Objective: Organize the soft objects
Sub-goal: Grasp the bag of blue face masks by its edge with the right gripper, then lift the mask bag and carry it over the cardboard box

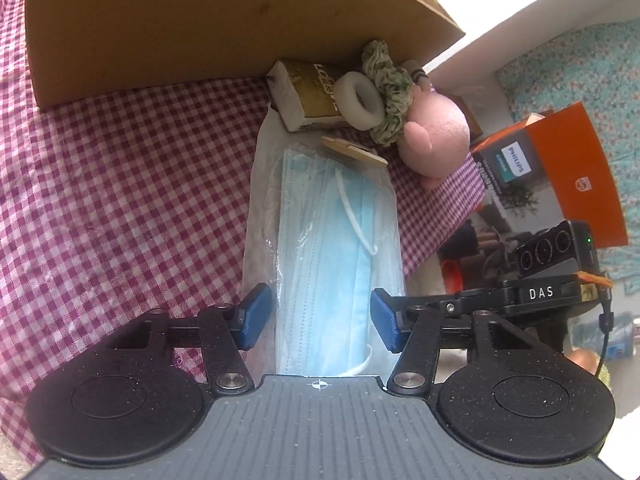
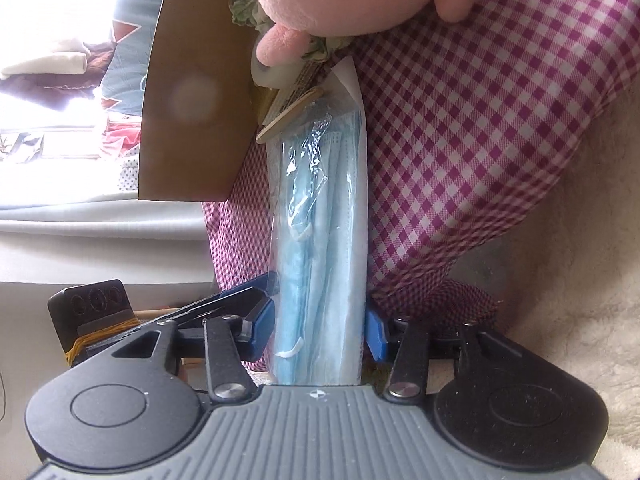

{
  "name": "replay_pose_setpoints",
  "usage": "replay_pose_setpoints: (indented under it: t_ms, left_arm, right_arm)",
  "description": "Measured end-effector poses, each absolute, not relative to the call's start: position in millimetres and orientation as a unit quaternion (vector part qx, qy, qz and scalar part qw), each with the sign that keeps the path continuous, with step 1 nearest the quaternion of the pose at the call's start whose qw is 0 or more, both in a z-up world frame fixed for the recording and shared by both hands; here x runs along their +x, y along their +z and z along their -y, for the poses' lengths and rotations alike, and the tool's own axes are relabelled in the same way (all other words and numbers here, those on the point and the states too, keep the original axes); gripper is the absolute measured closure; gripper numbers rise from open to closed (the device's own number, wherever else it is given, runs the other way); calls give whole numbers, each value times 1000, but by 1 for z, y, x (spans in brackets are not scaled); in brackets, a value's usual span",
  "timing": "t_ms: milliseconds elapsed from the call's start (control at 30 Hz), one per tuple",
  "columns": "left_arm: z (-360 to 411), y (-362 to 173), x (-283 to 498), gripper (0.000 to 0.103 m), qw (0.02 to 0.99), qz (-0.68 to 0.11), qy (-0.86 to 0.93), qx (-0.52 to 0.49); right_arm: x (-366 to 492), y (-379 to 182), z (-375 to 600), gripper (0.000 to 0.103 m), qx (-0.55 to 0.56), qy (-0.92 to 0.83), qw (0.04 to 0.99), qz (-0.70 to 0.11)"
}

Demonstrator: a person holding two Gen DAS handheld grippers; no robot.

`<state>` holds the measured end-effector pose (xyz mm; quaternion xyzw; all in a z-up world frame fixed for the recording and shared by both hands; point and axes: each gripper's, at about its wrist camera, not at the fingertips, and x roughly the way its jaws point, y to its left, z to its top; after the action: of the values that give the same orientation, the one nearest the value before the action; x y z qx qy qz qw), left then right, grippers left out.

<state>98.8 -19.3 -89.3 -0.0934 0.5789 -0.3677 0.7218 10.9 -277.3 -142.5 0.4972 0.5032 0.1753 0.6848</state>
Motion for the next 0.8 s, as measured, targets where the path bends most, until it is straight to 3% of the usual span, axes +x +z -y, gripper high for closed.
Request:
replay_pose_setpoints:
  t_ms: [33, 67, 133, 800]
  left_arm:
    - [18, -89, 98, 51, 723, -578, -366, -95]
    - [17, -89, 96, 51, 721, -580, -365, -98]
    - [13, -86, 94, 52, 717, -583, -366, -106]
    - [-76, -6, 52, 50, 731, -519, -363, -251]
  right_arm:
    - [10, -142, 274, 60, 501, 179, 682, -502]
    - [9, -142, 274, 72, 506, 185, 679, -498]
    - [8, -137, 270, 80, 517, 201, 673, -488]
    - [33, -96, 247, 82, 581, 346, 578, -456]
